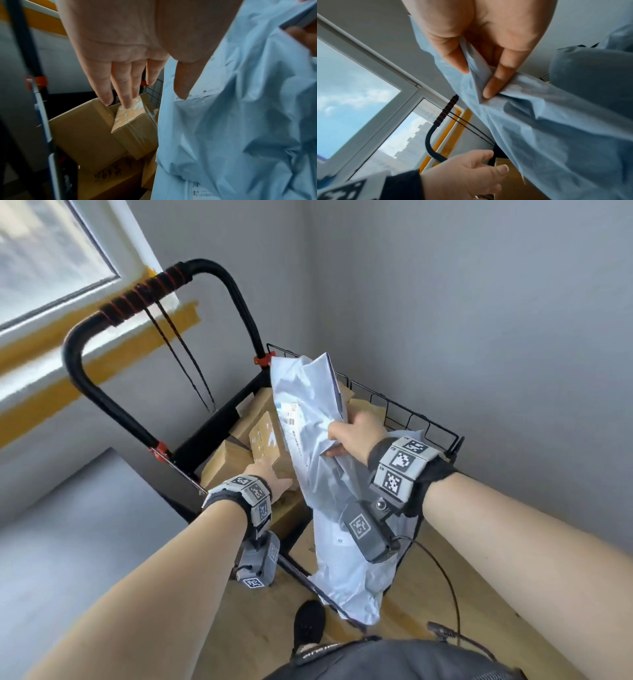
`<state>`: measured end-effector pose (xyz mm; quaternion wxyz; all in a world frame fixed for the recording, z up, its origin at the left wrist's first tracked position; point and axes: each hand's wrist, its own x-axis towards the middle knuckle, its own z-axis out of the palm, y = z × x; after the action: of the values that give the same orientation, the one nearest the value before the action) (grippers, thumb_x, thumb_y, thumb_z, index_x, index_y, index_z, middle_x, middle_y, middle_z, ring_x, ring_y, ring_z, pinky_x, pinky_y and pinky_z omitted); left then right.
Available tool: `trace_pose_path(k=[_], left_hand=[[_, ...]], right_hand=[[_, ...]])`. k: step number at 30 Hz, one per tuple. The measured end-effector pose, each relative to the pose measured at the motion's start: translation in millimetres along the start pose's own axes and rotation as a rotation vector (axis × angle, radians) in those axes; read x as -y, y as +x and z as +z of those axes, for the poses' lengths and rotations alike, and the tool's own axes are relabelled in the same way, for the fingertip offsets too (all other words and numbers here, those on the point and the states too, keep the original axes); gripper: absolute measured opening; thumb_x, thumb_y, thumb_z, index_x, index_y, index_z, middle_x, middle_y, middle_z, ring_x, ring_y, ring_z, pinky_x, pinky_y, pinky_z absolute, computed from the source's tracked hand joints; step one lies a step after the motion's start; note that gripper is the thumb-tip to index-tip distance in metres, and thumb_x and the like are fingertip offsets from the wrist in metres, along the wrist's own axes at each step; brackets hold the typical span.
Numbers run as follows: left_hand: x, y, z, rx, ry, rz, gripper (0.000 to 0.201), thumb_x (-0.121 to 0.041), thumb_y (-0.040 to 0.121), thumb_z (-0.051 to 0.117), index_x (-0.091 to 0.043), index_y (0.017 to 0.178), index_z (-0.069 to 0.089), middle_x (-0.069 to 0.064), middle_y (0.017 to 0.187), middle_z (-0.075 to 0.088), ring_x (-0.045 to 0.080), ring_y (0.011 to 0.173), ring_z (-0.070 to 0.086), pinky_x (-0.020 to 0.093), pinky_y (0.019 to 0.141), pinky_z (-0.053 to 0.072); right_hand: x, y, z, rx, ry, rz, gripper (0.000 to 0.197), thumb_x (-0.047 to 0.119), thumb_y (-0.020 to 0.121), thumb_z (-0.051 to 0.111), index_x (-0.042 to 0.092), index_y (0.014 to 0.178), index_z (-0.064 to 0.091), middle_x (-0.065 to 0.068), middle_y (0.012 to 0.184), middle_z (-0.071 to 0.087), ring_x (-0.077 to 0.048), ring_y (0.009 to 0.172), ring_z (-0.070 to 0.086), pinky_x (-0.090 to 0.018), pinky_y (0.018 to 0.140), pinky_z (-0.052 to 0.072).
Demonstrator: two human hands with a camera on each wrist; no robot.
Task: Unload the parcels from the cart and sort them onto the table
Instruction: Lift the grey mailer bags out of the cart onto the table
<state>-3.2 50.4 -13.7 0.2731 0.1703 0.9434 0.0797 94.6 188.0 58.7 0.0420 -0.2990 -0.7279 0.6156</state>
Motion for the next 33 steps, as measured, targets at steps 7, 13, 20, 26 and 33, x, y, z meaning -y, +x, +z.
trace_pose_path(k=[7,13,20,26,33], left_hand=[[50.0,-56.9,-6.4,-0.187,-0.358,-0.263,0.094,-0.033,0.078,0.074,-0.013,0.149,0.016,0.011,0.145,0.039,0.026,0.128,0.045,0.034,0.101,0.042],[121.3,-131.7,-5.3,-0.258,-0.694,-0.401,0.103,-0.015,0.069,0.082,-0.020,0.149,0.018,0.005,0.151,0.033,0.024,0.136,0.037,0.038,0.107,0.036],[229.6,-219.6,3.1,-0.443,-1.064,-0.522,0.085,0.001,0.065,0.080,-0.007,0.138,0.038,0.013,0.130,0.056,0.031,0.117,0.056,0.043,0.099,0.046],[330.6,-281.1,18.8,-0.623,-0.916,-0.754,0.054,-0.029,0.066,0.079,-0.018,0.114,0.057,0.001,0.102,0.064,0.019,0.093,0.061,0.026,0.082,0.049],[446.6,-339.1,3.6,-0.612,-0.691,-0.852,0.037,-0.037,0.068,0.069,-0.017,0.097,0.059,0.005,0.096,0.063,0.026,0.091,0.060,0.027,0.075,0.043]], right_hand=[[20.4,-18.9,6.9,0.064,0.018,-0.172,0.020,0.006,0.086,0.056,-0.010,0.096,0.060,-0.016,0.074,0.052,-0.010,0.058,0.048,-0.002,0.048,0.038],[37.5,-32.6,76.7,0.355,0.155,-0.047,0.012,0.008,0.081,0.056,0.018,0.076,0.059,-0.011,0.088,0.065,-0.032,0.086,0.065,-0.048,0.085,0.054],[47.4,-78.6,188.5,0.566,0.242,0.066,0.016,0.005,0.087,0.048,0.011,0.075,0.055,-0.011,0.068,0.055,-0.026,0.062,0.056,-0.029,0.058,0.052],[45.0,-118.1,316.5,0.645,0.150,0.079,0.020,0.003,0.092,0.048,0.018,0.079,0.044,-0.002,0.079,0.047,-0.014,0.067,0.052,-0.028,0.063,0.053],[18.5,-163.9,443.3,0.623,-0.087,0.018,0.006,0.006,0.085,0.056,0.006,0.091,0.056,-0.014,0.101,0.058,-0.027,0.078,0.060,-0.025,0.079,0.056]])
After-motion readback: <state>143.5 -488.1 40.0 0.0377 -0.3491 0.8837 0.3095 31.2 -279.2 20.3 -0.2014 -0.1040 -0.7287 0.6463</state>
